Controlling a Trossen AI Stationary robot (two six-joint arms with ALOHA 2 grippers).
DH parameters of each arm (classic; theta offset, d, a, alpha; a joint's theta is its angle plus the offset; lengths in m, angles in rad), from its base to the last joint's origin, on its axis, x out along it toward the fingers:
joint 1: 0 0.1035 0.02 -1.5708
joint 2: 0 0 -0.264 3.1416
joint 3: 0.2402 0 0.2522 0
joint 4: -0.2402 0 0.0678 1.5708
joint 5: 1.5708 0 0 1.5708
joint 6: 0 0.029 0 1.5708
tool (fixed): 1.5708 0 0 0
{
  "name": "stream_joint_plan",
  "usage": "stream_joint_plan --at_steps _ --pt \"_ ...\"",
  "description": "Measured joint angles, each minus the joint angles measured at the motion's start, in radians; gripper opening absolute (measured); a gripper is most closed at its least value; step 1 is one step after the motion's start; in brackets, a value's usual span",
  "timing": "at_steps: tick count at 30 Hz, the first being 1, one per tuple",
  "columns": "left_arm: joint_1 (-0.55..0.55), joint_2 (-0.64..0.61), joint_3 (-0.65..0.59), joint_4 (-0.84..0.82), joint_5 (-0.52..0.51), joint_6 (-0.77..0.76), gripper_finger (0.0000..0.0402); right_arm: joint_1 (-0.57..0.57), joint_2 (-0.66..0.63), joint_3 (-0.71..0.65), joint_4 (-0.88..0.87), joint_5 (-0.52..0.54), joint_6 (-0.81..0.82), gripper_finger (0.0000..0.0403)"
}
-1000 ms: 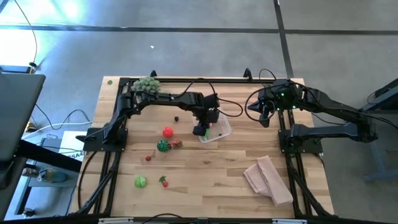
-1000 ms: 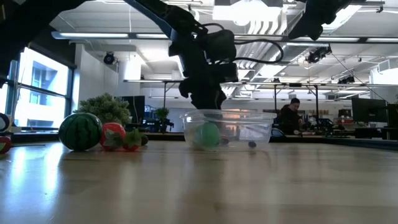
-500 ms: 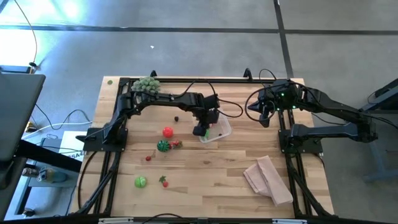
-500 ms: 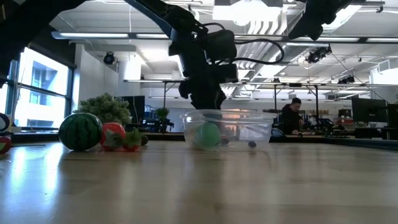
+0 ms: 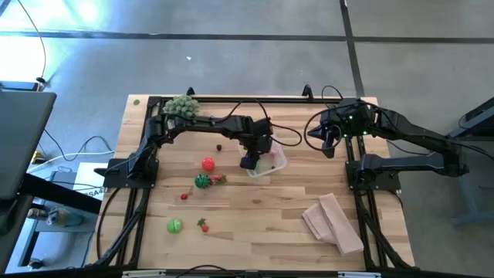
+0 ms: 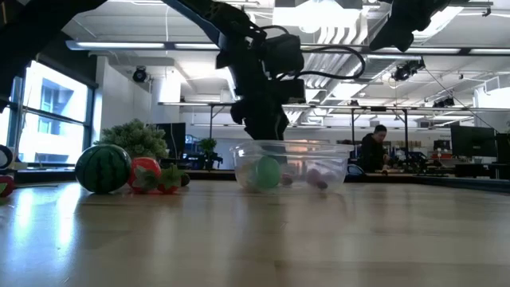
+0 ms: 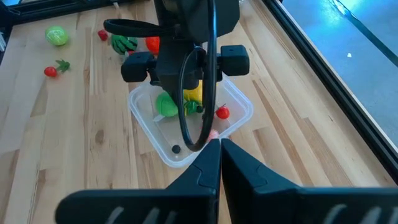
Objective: Pick and placing Produce into tupperware
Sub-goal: Put the blackberry into the transparent bin
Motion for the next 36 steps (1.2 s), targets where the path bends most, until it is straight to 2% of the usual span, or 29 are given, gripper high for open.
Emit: stream_joint_plan --at_steps 11,19,23,29,32,36 --pt "0.01 -0.073 0.146 -0.265 -0.016 -0.025 0.017 0.0 0.0 0.0 0.0 0.0 0.0 0.0004" --pt "0.086 -0.201 0.148 -0.477 0.074 -0.082 0.0154 0.0 0.0 0.0 0.0 0.0 0.0 0.0004" --pt "0.138 -0.249 0.082 -0.469 0.091 -0.105 0.0149 0.0 0.0 0.0 0.0 0.0 0.0 0.0004" --pt "0.205 -0.286 -0.126 -0.365 0.12 -0.105 0.015 0.0 0.0 0.0 0.0 0.0 0.0 0.0004" --pt "0.221 -0.302 -0.241 -0.264 0.075 -0.127 0.015 0.0 0.0 0.0 0.0 0.0 0.0 0.0004" --pt "0.218 -0.305 -0.33 -0.2 -0.034 -0.198 0.015 0.0 0.0 0.0 0.0 0.0 0.0 0.0004"
